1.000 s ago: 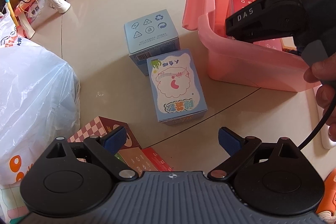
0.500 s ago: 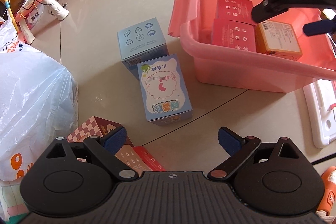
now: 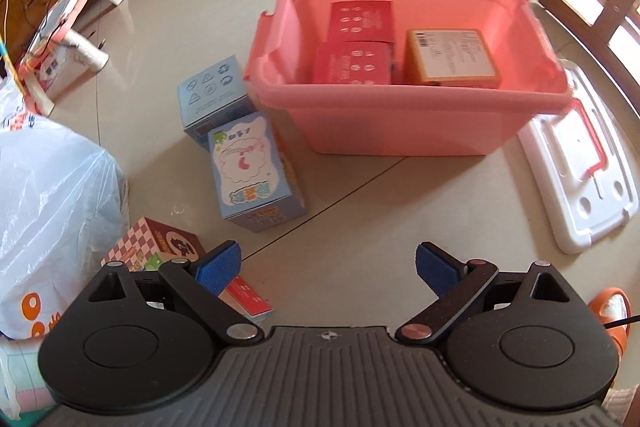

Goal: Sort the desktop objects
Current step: 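Open the right gripper and raise it out of the bin, then move the right gripper to the white lid and grasp its pink handle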

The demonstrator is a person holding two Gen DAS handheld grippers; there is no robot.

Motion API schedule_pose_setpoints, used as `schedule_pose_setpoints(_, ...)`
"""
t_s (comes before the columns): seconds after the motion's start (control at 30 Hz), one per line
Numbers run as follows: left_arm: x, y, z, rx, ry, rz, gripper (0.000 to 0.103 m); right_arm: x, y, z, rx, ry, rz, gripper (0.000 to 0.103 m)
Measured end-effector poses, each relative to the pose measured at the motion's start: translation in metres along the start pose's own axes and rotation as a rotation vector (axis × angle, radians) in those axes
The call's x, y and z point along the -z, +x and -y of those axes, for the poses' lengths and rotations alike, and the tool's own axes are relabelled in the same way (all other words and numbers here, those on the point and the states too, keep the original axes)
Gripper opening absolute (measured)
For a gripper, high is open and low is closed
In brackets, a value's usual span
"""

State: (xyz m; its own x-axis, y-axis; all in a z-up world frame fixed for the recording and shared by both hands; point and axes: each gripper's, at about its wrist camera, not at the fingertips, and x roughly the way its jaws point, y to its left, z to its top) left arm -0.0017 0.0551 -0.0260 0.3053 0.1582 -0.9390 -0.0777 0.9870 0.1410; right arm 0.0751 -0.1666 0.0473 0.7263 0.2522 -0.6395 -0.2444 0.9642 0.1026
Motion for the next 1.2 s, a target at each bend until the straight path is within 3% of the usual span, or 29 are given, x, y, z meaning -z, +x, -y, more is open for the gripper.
schedule_pose_setpoints(0.07, 0.003, -0.005, 0.008, -0.006, 0.027, 0.005, 0.096, 0.007, -0.012, 0.019, -0.004, 0.038, 0.043, 0.103)
schedule_pose_setpoints(0.43, 0.003, -0.020, 0.029, -0.027, 0.062, 0.039, 0.096, 0.011, -0.008, 0.072, 0.081, 0.019, -0.060, 0.103)
schedule_pose_setpoints(0.63, -0.005, -0.011, 0.035, -0.010, 0.062, 0.043, 0.096, 0.023, 0.023, 0.088, 0.102, 0.028, -0.143, 0.102)
schedule_pose_setpoints(0.77, -0.010, 0.001, 0.033, -0.002, 0.028, 0.026, 0.096, 0.033, 0.046, 0.099, 0.112, 0.029, -0.201, 0.092)
schedule_pose_setpoints(0.93, -0.014, 0.024, 0.032, 0.025, 0.006, -0.020, 0.096, 0.046, 0.074, 0.112, 0.124, 0.030, -0.275, 0.089)
schedule_pose_setpoints(1.0, -0.015, 0.032, 0.032, 0.026, 0.000, -0.031, 0.096, 0.050, 0.086, 0.117, 0.129, 0.030, -0.302, 0.081)
schedule_pose_setpoints(1.2, -0.029, 0.041, 0.030, 0.060, -0.049, -0.032, 0.096, 0.055, 0.129, 0.127, 0.118, 0.037, -0.369, 0.081)
